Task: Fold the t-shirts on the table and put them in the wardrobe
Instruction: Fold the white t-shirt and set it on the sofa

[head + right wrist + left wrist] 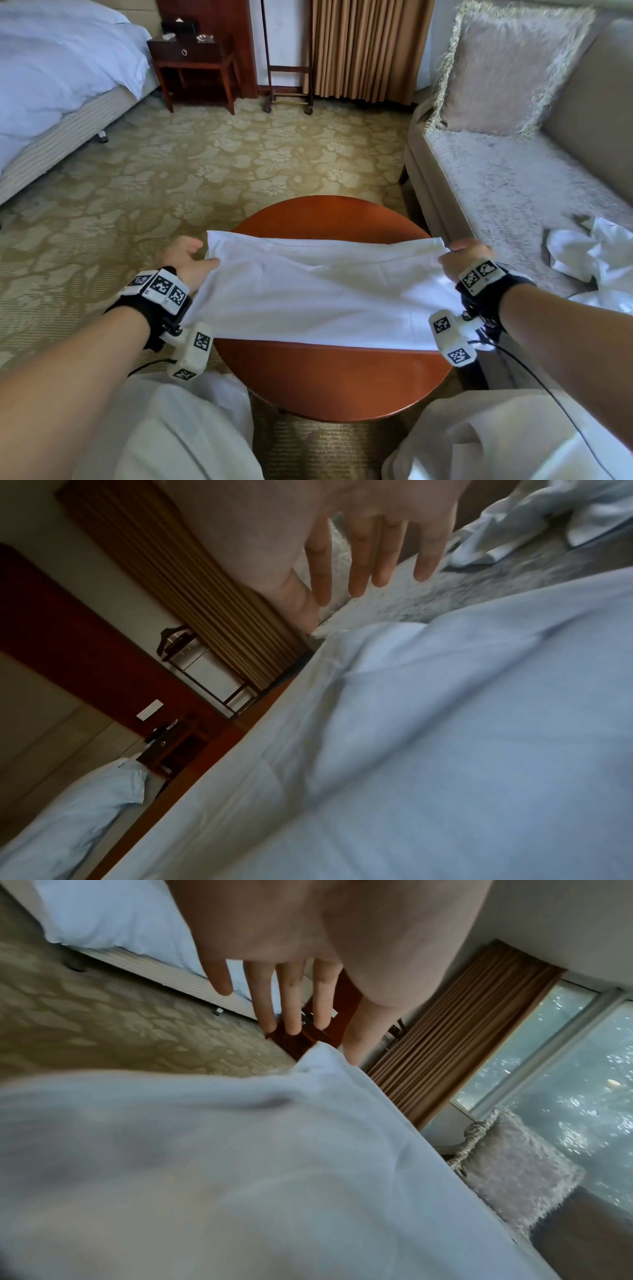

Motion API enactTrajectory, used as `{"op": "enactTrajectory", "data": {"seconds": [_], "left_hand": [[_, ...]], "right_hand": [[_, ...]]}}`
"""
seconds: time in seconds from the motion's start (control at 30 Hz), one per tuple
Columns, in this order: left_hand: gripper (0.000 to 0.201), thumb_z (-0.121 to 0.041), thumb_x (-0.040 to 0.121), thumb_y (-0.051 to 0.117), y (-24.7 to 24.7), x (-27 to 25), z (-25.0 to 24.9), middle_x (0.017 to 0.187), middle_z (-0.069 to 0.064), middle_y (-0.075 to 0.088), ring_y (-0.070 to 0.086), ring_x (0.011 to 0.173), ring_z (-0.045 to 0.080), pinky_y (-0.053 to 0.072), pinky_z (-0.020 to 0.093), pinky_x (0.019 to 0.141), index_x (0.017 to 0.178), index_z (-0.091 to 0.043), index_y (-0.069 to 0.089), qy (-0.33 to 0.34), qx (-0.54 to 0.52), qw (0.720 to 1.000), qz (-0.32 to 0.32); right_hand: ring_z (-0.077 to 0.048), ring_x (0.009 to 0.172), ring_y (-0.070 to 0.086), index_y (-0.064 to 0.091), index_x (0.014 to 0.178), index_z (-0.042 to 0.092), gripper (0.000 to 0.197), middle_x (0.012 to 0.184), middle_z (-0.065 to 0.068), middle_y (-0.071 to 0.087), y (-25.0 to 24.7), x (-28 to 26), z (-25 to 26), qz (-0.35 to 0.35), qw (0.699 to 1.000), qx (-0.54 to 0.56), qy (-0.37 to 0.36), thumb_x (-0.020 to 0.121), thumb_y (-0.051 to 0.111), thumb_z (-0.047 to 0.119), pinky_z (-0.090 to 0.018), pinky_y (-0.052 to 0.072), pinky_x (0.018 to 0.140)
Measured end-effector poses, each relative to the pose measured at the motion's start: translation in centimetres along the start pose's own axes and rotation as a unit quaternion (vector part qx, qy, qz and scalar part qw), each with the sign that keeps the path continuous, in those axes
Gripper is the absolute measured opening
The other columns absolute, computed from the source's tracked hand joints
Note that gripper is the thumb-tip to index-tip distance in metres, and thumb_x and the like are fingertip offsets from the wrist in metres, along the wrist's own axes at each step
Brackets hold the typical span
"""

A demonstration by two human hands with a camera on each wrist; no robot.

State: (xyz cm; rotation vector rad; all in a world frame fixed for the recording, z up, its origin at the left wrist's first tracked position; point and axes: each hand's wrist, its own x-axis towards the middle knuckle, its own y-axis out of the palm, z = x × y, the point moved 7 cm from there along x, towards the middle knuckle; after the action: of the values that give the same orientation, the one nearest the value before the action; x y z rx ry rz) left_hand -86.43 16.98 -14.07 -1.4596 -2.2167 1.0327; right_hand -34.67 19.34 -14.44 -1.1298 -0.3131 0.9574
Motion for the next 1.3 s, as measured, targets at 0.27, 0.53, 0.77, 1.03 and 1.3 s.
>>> {"op": "enactTrajectory", "data": {"seconds": [0.27, 0.53, 0.77, 1.03, 1.3], "left_hand": [[0.037, -0.018, 0.091, 0.054, 4.0, 3.8, -3.4, 0.142, 0.004, 0.045, 0.041, 0.128, 0.031, 0.033, 0.042, 0.105, 0.125, -0.032, 0.058, 0.105, 0.214, 0.970, 0.052], [0.020, -0.025, 0.092, 0.048, 4.1, 4.7, -3.7, 0.123, 0.003, 0.047, 0.035, 0.124, 0.031, 0.023, 0.045, 0.102, 0.099, -0.033, 0.064, 0.061, 0.268, 0.961, 0.010], [0.024, -0.013, 0.084, 0.058, 2.6, 6.6, -3.2, 0.088, 0.000, 0.068, 0.056, 0.101, 0.032, 0.037, 0.046, 0.103, 0.064, -0.025, 0.061, 0.049, 0.170, 0.984, -0.014], [0.012, -0.021, 0.083, 0.059, 1.8, 7.5, -3.0, 0.086, -0.002, 0.068, 0.062, 0.092, 0.031, 0.046, 0.049, 0.097, 0.072, -0.026, 0.064, 0.012, 0.131, 0.991, -0.010], [0.016, -0.025, 0.082, 0.059, 2.3, 8.1, -1.7, 0.086, -0.006, 0.069, 0.063, 0.091, 0.029, 0.050, 0.047, 0.094, 0.068, -0.029, 0.066, -0.022, 0.098, 0.995, -0.007]], "right_hand": [[-0.031, 0.130, 0.025, 0.060, 0.119, 0.043, 0.046, 0.135, -0.006, 0.035, 2.5, -0.5, 4.0, 0.042, 0.984, -0.155, -0.073, 0.091, 0.039, 0.014, -0.043, 0.037, 0.106], [-0.028, 0.136, 0.012, 0.048, 0.136, 0.026, 0.050, 0.150, -0.002, 0.019, 4.0, 1.5, 3.8, 0.046, 0.974, -0.206, -0.078, 0.087, 0.046, 0.019, -0.046, 0.034, 0.108], [-0.029, 0.123, 0.027, 0.059, 0.122, 0.020, 0.041, 0.131, -0.006, 0.042, 4.2, 3.2, 4.3, 0.032, 0.962, -0.254, -0.101, 0.087, 0.042, 0.029, -0.039, 0.029, 0.099], [-0.027, 0.132, 0.036, 0.056, 0.131, 0.024, 0.036, 0.139, -0.002, 0.047, 2.5, 3.7, 5.7, 0.031, 0.961, -0.258, -0.093, 0.097, 0.045, 0.029, -0.033, 0.031, 0.097], [-0.026, 0.126, 0.045, 0.067, 0.119, 0.016, 0.030, 0.128, -0.009, 0.059, 3.6, 3.4, 4.9, 0.071, 0.958, -0.246, -0.131, 0.092, 0.054, 0.019, -0.035, 0.029, 0.110]]}}
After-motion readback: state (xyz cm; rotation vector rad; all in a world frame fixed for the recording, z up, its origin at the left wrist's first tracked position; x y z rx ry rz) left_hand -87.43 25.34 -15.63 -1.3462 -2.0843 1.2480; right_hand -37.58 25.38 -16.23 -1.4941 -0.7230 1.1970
